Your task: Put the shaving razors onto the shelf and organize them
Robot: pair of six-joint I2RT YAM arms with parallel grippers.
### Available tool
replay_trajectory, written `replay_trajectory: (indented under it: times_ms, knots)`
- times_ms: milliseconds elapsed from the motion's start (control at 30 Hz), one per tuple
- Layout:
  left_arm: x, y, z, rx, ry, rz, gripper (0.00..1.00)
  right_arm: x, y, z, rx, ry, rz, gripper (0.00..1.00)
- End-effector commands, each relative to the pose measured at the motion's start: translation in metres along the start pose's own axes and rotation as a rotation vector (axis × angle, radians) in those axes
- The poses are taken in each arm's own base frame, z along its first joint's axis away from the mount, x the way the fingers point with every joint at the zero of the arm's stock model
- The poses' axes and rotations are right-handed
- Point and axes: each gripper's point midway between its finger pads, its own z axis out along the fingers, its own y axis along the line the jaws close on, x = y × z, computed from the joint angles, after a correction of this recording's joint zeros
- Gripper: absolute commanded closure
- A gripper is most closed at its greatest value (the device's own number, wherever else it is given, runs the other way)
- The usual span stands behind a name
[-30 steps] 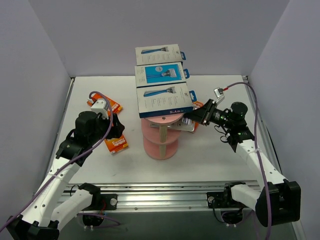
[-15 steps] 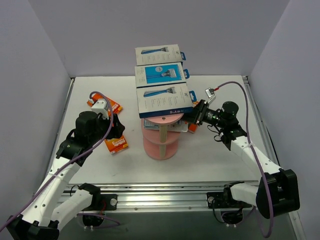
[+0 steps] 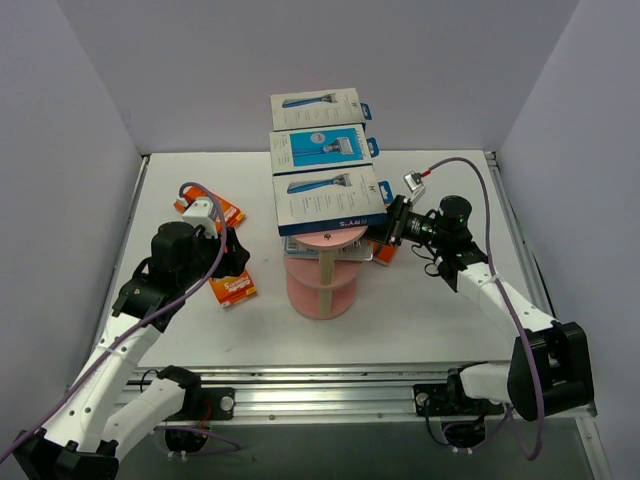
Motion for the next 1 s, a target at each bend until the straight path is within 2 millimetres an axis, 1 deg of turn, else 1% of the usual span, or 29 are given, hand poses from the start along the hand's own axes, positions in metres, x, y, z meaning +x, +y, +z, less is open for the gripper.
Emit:
replay_trajectory:
  times_ms: [0,100,133,167,233,267,333,533,567,600,833,967]
  knots:
    - [-0.009,-0.001,-0.002,0.011,-0.034,0.014,0.29,-0.001,0.013,0.003,-0.036,0.049,-0.083,1.0]
    - [-0.009,-0.003,-0.002,0.017,-0.035,0.017,0.29,0.001,0.004,0.004,-0.001,0.076,-0.066,1.0]
    - [-0.01,-0.003,-0.002,0.018,-0.037,0.017,0.29,0.0,0.006,0.005,-0.001,0.082,-0.071,1.0]
    - [-0.01,-0.003,-0.003,0.018,-0.038,0.018,0.29,0.003,0.0,0.005,0.017,0.102,-0.042,1.0]
    - [-0.009,-0.003,-0.003,0.018,-0.037,0.017,0.29,0.003,-0.002,0.006,0.022,0.119,-0.043,1.0]
    - [-0.009,-0.002,-0.003,0.017,-0.037,0.017,0.29,0.008,-0.007,0.006,0.033,0.139,-0.018,1.0]
    - [-0.01,-0.002,-0.003,0.017,-0.037,0.017,0.29,0.009,-0.012,0.008,0.046,0.156,0.0,1.0]
    - [-0.01,-0.003,-0.003,0.02,-0.038,0.018,0.29,0.011,-0.015,0.007,0.06,0.179,0.014,1.0]
    - [-0.01,-0.003,-0.003,0.021,-0.037,0.018,0.29,0.014,-0.019,0.006,0.075,0.191,0.021,1.0]
    - [-0.01,-0.003,-0.003,0.021,-0.037,0.018,0.29,0.012,-0.019,0.006,0.082,0.19,0.018,1.0]
    - [-0.01,-0.003,-0.003,0.023,-0.037,0.019,0.29,0.016,-0.031,0.004,0.115,0.229,0.056,1.0]
    - [-0.01,-0.004,-0.003,0.023,-0.038,0.019,0.29,0.015,-0.036,0.0,0.139,0.237,0.057,1.0]
